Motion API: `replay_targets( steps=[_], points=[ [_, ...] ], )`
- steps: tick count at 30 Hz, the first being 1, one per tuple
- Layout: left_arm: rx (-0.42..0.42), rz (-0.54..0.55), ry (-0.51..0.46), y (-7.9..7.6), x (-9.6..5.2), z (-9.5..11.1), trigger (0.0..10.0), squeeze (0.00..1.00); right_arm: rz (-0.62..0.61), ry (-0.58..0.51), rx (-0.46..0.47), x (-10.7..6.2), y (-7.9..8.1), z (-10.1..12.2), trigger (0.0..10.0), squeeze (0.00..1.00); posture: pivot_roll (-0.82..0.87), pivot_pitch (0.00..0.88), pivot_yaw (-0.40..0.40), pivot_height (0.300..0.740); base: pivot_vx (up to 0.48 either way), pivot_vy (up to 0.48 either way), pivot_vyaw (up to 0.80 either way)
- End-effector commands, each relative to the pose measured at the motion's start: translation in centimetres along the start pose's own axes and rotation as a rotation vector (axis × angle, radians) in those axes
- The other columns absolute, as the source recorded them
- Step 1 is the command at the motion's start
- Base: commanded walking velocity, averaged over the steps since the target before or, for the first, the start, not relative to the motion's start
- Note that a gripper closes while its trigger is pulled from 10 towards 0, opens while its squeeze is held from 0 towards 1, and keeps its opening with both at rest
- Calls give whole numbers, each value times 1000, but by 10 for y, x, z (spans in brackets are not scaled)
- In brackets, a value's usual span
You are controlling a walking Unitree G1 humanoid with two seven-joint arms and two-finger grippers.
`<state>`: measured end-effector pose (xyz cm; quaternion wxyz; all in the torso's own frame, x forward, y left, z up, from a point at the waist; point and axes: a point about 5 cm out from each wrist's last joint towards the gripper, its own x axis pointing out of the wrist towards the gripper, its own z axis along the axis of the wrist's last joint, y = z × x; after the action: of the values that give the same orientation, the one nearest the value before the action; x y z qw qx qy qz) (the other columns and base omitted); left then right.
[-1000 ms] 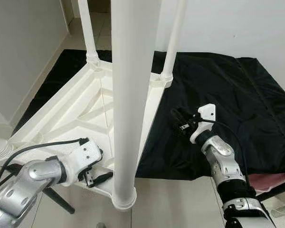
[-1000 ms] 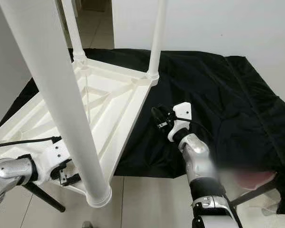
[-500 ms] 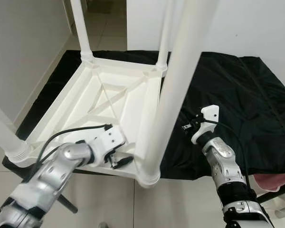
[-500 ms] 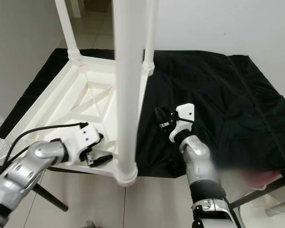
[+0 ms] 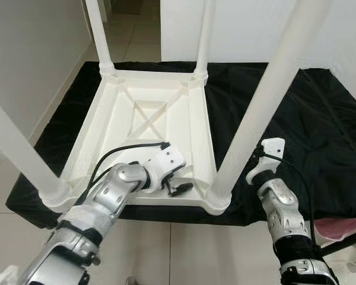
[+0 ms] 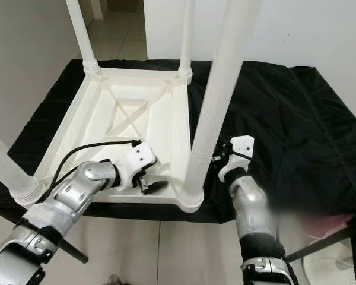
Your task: Building children table
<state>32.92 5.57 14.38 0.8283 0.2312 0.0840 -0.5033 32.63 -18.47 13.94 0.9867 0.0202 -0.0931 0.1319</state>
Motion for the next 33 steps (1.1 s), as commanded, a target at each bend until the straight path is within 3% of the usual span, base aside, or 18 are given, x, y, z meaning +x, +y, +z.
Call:
replay_targets(
  steps=[1, 5, 10, 15, 21, 26, 27, 29, 31, 33],
  points=[
    [9, 290, -3, 14, 0, 0, 10000, 0, -3, 1, -5, -2, -1, 0, 10000, 0, -9, 85, 33, 740, 0, 0, 0],
    [-36, 420, -21, 24, 5, 5, 10000, 0, -33, 2, -16, -7, -9, 0, 10000, 0, -6, 90, 31, 740, 0, 0, 0],
    [-80, 430, -55, 26, 2, 8, 10000, 0, -44, -4, -19, -10, -11, 1, 10000, 0, -8, 93, 28, 740, 0, 0, 0],
    [-88, 346, -136, 21, -13, 9, 10000, 0, -38, -16, -2, -21, -11, 1, 10000, 0, -7, 94, 26, 740, 0, 0, 0],
    [-19, 240, -215, 8, -36, 11, 10000, 0, -28, -46, 26, -31, -14, 4, 10000, 0, -5, 93, 22, 740, 0, 0, 0],
    [59, 87, -208, -13, -63, 3, 10000, 0, 29, -56, -16, -49, -18, 9, 10000, 0, -1, 89, 15, 740, 0, 0, 0],
    [59, 87, -208, -13, -63, 3, 10000, 0, 29, -56, -16, -49, -18, 9, 10000, 0, -1, 89, 15, 740, 0, 0, 0],
    [42, 65, -202, -17, -77, 0, 10000, 0, 69, -18, -34, -59, -22, 9, 10000, 0, -2, 85, 10, 740, 0, 0, 0],
    [42, 65, -202, -17, -77, 0, 10000, 0, 69, -18, -34, -59, -22, 9, 10000, 0, -2, 85, 10, 740, 0, 0, 0],
    [26, 71, -199, -19, -90, -2, 10000, 0, 140, 28, -49, -67, -25, 11, 10000, 0, -3, 82, 10, 740, 0, 0, 0]
  ],
)
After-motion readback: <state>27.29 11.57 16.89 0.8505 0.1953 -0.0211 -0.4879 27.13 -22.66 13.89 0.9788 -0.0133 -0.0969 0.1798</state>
